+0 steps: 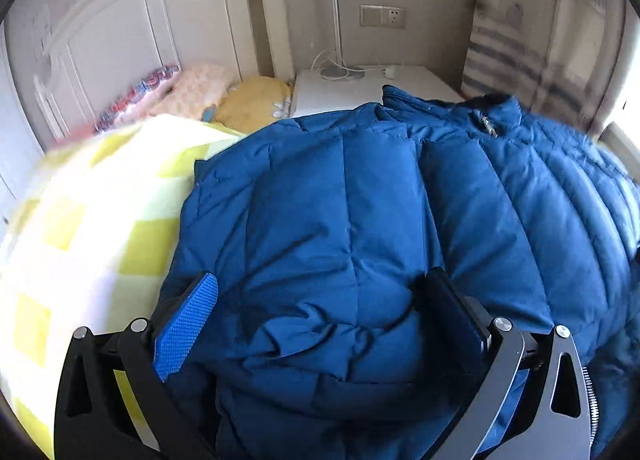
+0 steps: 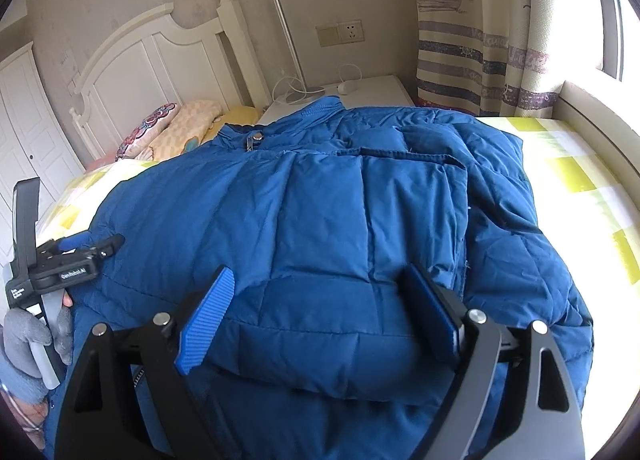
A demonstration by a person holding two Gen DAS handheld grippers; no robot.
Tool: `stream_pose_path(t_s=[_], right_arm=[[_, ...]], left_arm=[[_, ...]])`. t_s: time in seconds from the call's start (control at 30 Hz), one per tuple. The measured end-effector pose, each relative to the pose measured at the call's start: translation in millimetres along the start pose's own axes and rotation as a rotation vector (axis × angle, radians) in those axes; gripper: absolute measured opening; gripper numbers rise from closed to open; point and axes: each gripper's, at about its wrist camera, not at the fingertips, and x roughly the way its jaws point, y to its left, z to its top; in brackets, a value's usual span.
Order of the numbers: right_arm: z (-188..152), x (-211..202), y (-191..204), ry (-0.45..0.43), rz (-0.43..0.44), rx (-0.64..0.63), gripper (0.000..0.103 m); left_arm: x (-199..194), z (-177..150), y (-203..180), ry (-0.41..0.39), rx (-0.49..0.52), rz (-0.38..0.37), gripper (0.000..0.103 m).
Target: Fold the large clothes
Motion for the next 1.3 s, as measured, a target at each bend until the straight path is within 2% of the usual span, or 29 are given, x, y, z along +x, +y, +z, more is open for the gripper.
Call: stream_pose_path(t_s=[0.07,0.13,0.17,0.2,0.3,0.37,0.4,0.43,0.47,0.53,0.6,0.67,0.73,0.77,0.8,0.87,0.93,1.03,1.1,1.13,1.2,1.3], right_arm=[[-2,-11,-2,-0.064,-0.016,0.017,0.081],[-6,-35,-6,-0.198,-0.041,0.049,0.08],[-7,-39,-7,-0.225,-0.043,0.059,0.08],[-7,-37,-8,-0.213,-0.057,0.066,0.08],[-1,-6,-8,-0.053,-0.092,0.062,0.08],[1,2,-3,-0.018,-0.129,0.033,0.083],[1,3,-2,-0.004,-0.12,0.024,0.088],[3,3,-3,0.027,-0.092,0.023,0.089],[3,-3,-3,0.035,-0.098,0.032,0.086],[-1,-29,5,-0.002,-0.095,0.038,0.084],[-11,-56,26,-0.056,-0.017,-0.044,0.084],[-27,-60,51,-0.023,-0.01,-0.166,0.086],[-46,-34,65,0.105,-0.023,-0.242,0.087],[-57,-13,67,0.19,-0.055,-0.262,0.088],[-60,-10,72,0.185,-0.08,-0.28,0.09],[-56,-10,75,0.202,-0.093,-0.275,0.09],[-53,-18,71,0.196,-0.085,-0.242,0.09],[-53,-47,52,0.132,-0.123,-0.211,0.091],[-60,-49,24,0.15,-0.201,-0.173,0.094],[-66,-41,3,0.2,-0.189,-0.128,0.095],[-66,-46,-13,0.187,-0.11,-0.072,0.097],[-66,-49,-5,0.199,-0.166,-0.102,0.095]], left_arm=[[0,-1,2,0.005,-0.005,0.0,0.099],[-1,-2,6,0.001,-0.025,-0.021,0.099],[-1,-2,9,0.001,-0.032,-0.029,0.099],[-1,-2,11,0.001,-0.04,-0.038,0.099],[3,-1,11,0.01,-0.05,-0.049,0.099],[4,0,12,0.012,-0.043,-0.046,0.099],[2,-1,13,0.013,-0.047,-0.054,0.099],[-2,-1,16,0.018,-0.054,-0.058,0.099],[-14,-4,20,0.024,-0.075,-0.067,0.099],[-45,-14,25,-0.019,-0.118,-0.167,0.099],[-78,-30,22,-0.053,-0.094,-0.246,0.099],[-93,-51,6,-0.044,-0.008,-0.238,0.099],[-82,-68,-12,0.014,0.066,-0.217,0.099],[-64,-78,-22,0.076,0.112,-0.188,0.099],[-53,-80,-25,0.121,0.112,-0.19,0.099],[-55,-74,-20,0.128,0.086,-0.193,0.099],[-63,-71,-11,0.119,0.066,-0.16,0.099],[-81,-80,12,0.08,0.044,-0.131,0.099],[-72,-94,30,0.112,0.022,-0.076,0.099],[-65,-99,35,0.137,0.007,-0.082,0.099],[-63,-101,43,0.122,-0.035,-0.13,0.099],[-68,-98,33,0.12,-0.002,-0.065,0.099]])
